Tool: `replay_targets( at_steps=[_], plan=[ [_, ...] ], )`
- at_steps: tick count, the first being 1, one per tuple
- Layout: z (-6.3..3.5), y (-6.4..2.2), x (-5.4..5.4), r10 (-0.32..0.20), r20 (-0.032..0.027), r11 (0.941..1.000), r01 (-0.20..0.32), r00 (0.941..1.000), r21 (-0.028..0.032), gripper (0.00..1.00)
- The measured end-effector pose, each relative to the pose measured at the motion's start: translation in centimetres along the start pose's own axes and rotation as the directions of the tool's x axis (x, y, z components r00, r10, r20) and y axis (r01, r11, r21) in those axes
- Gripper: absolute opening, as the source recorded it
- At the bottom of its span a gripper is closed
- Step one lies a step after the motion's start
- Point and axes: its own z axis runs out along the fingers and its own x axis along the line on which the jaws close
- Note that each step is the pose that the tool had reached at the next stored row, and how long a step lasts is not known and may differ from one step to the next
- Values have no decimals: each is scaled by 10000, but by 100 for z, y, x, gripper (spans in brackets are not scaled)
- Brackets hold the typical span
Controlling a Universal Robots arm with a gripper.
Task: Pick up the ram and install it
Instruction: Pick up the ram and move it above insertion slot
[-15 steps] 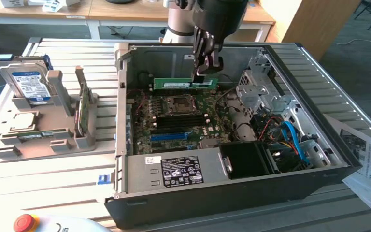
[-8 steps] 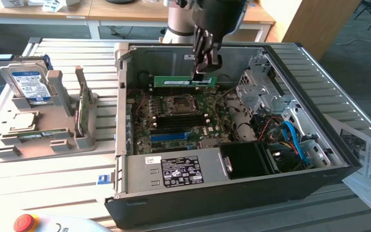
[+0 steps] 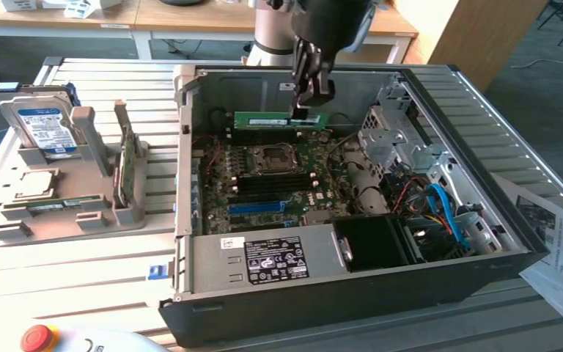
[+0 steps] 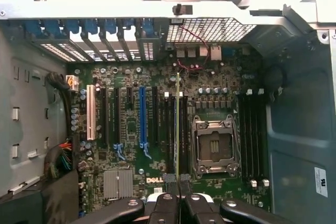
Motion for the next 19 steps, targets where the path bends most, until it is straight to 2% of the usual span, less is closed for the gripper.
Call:
replay_targets(
  at_steps=[4, 8, 19],
  plan=[
    [12, -3, -54, 31, 1, 10000, -31, 10000, 3, 12],
    [18, 1, -121, 31, 6, 10000, -31, 10000, 69, 12],
    [18, 1, -128, -12, -4, 10000, 12, 10000, 91, 12]
  ],
)
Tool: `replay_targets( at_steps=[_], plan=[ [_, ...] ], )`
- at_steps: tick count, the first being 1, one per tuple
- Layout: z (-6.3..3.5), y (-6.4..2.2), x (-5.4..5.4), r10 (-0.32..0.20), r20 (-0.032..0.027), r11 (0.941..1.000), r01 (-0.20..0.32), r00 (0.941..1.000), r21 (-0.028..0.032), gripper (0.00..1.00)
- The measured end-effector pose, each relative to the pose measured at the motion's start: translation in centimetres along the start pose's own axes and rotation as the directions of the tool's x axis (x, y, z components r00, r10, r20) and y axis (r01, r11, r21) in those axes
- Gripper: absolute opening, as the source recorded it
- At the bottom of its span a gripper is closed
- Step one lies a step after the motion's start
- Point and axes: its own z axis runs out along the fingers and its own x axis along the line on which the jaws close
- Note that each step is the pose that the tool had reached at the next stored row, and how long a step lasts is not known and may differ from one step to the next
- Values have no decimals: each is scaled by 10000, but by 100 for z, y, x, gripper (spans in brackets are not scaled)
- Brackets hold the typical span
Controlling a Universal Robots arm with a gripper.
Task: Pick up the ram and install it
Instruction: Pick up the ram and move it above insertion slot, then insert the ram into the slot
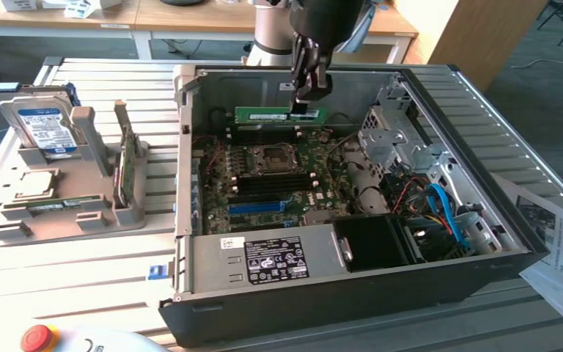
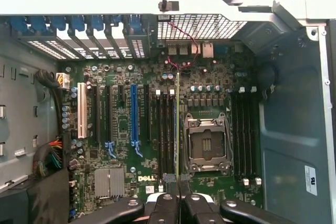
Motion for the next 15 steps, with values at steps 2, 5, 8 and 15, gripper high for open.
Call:
replay_targets(
  at_steps=[2, 5, 8, 15],
  plan=[
    [0, 0, -5, -52, -14, 10000, 52, 10000, 7, 12],
    [1, 0, -11, -142, -36, 9999, 142, 9999, 12, 12],
    [1, 1, -12, -146, -74, 9999, 147, 9999, 13, 12],
    [11, 0, -13, -145, -106, 9999, 145, 9998, 15, 12]
  ],
)
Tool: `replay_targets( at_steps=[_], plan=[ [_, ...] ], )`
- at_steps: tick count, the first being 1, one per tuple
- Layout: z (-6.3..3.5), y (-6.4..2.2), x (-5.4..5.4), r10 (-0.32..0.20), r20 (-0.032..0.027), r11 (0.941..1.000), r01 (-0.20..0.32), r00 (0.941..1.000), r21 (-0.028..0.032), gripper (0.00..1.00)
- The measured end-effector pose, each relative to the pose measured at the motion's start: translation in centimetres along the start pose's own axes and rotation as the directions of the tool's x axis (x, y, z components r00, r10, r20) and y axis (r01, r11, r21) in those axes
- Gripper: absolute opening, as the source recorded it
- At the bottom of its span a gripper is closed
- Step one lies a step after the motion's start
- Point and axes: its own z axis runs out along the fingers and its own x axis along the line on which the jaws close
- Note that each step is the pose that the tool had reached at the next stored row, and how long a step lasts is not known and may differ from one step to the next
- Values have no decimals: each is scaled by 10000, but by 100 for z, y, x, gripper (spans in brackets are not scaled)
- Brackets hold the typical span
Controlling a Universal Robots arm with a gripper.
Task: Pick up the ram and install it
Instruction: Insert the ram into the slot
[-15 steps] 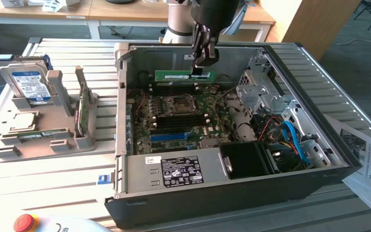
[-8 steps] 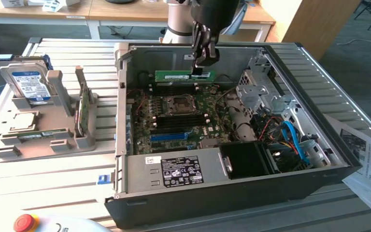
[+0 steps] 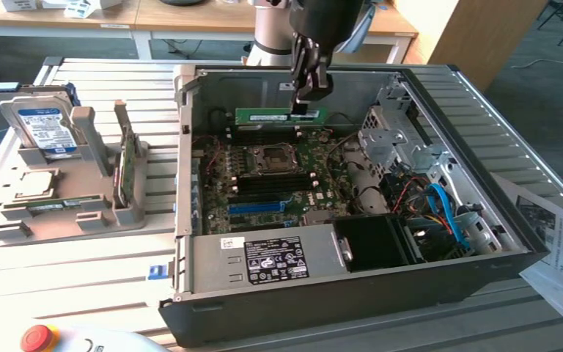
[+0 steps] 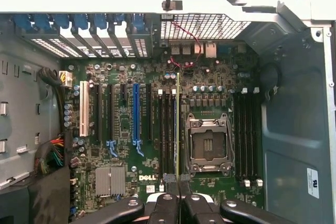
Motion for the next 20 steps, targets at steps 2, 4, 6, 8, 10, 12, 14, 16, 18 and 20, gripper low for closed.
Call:
replay_targets(
  at_steps=[2, 4, 6, 8, 10, 12, 14, 16, 18, 20],
  plan=[
    [18, -1, 1, 0, 0, 10000, 0, 10000, 0, 12],
    [37, -2, 3, 0, 0, 10000, 0, 10000, 0, 12],
    [58, -3, 4, 1, 1, 10000, -1, 10000, 1, 12],
    [79, -4, 5, 0, 0, 10000, 0, 10000, 0, 12],
    [103, -5, 6, 0, 1, 10000, 0, 10000, 0, 12],
    [128, -7, 7, 0, 1, 10000, 0, 10000, 0, 12],
    [153, -8, 8, 0, 0, 10000, 0, 10000, 0, 12],
    [178, -10, 9, 0, 0, 10000, 0, 10000, 0, 12],
    [203, -11, 10, 0, 0, 10000, 0, 10000, 0, 12],
    [224, -12, 11, 0, 1, 10000, 0, 10000, 0, 12]
  ],
)
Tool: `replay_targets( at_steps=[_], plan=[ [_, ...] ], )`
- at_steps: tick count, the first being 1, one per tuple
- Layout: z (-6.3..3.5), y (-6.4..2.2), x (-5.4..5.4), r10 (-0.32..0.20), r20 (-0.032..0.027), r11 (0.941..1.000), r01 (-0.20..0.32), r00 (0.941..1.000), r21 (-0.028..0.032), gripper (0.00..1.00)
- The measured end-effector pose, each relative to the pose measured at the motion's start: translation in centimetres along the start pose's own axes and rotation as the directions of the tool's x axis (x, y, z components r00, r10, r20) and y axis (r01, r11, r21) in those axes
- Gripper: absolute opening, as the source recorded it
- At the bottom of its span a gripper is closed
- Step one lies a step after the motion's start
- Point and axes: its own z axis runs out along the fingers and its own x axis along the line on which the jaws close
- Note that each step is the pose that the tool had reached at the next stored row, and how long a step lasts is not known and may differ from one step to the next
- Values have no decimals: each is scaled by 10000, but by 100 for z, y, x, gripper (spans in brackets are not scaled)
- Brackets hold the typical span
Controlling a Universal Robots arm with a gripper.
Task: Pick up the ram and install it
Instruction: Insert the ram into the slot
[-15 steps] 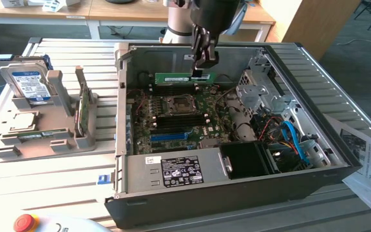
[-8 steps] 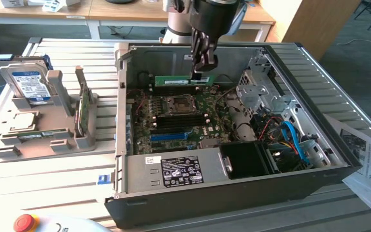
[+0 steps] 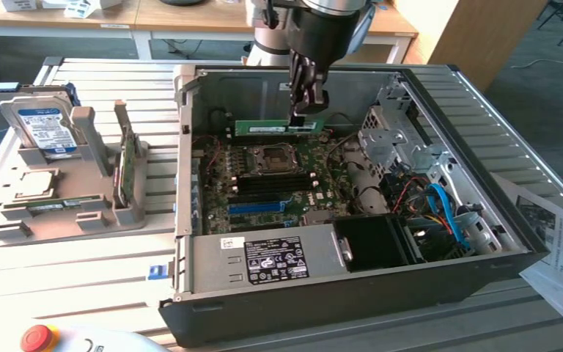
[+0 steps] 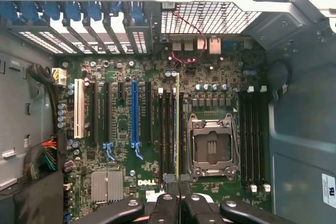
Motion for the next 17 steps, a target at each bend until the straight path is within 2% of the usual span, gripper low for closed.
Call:
replay_targets(
  at_steps=[17],
  plan=[
    [169, -10, 7, 0, -1, 10000, 0, 10000, 0, 12]
  ],
)
